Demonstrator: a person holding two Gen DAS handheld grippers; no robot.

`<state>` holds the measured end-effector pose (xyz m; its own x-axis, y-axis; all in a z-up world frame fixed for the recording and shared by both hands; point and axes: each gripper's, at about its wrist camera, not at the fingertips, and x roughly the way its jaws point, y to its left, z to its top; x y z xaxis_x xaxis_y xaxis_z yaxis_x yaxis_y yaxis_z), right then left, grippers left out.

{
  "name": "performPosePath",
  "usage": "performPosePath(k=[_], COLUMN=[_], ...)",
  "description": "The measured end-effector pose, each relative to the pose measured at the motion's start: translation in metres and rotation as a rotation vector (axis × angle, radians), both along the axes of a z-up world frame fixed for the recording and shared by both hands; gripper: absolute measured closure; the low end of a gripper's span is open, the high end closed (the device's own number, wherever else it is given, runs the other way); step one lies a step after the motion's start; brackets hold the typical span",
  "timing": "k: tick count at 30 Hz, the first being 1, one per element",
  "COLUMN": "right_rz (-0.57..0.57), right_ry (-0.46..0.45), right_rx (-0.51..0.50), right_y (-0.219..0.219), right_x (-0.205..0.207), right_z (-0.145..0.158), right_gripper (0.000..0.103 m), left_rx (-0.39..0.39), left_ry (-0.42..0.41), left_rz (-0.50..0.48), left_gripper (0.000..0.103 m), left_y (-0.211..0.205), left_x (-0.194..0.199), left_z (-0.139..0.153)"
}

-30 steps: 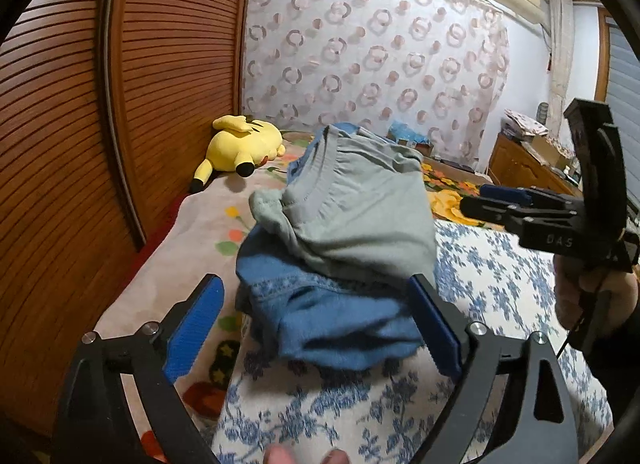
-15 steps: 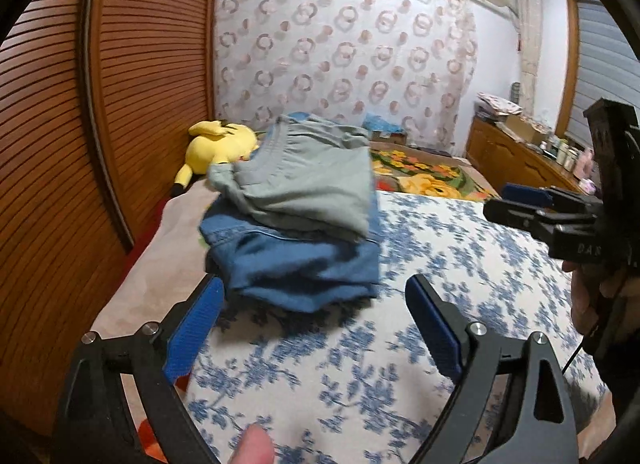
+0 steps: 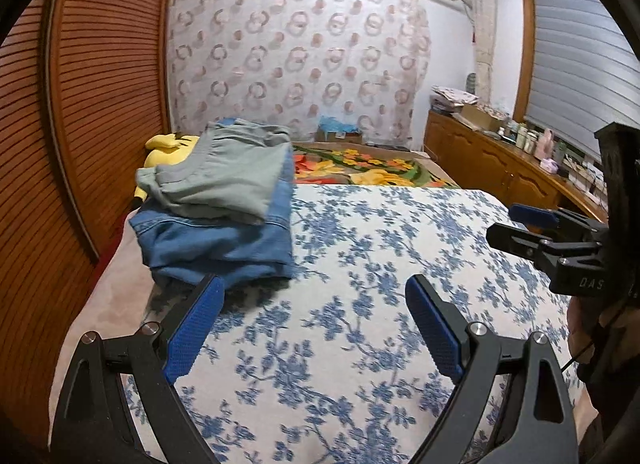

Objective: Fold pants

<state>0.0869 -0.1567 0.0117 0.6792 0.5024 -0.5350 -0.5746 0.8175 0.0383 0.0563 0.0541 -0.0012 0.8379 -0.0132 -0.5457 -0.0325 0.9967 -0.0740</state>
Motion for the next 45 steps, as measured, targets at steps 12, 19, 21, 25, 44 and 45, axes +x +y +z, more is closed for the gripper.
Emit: performPosePath(k=[12,19,21,25,44,45], right_rz=[-0.11,-0.179,-0.191,-0.218,-0.284,-0.286], right_ry=[-0.003,-0.021,-0.029,-0.049,-0.158,-0.157], right_rx=[0.023,0.035,0.039,0.05,0.074,0.073], right_y=[-0.047,-0.066,-0.071,-0.079,-0.086,-0.086], right_x=[-0.045,-0.054,-0.058,-0.067,-0.104,-0.102], right_z=[0.004,0.014,0.019,0.029,0.045,0.045], right_gripper=[0.014,0.014,0.014,0.013,0.013,0.013], left_rx=[0.008,0.01,0.018,0.023,0.033,0.035], left_ry=[0.005,-0.023,-0.03,-0.045,-0.12,-0.122], left_rz=[-0.045,-0.076,-0.082,-0.089,-0.083,-0.083], left_gripper=[0.011,0.01,0.011,0.011,0.01,0.01], left_y=[-0.03,-0.051,-0.057,-0.065,-0.07,-0.07], left_x=[-0.007,0.0,0.0,0.0,-0.014,-0.014], left_z=[0.001,0.016,0.021,0.029,0.059,0.059])
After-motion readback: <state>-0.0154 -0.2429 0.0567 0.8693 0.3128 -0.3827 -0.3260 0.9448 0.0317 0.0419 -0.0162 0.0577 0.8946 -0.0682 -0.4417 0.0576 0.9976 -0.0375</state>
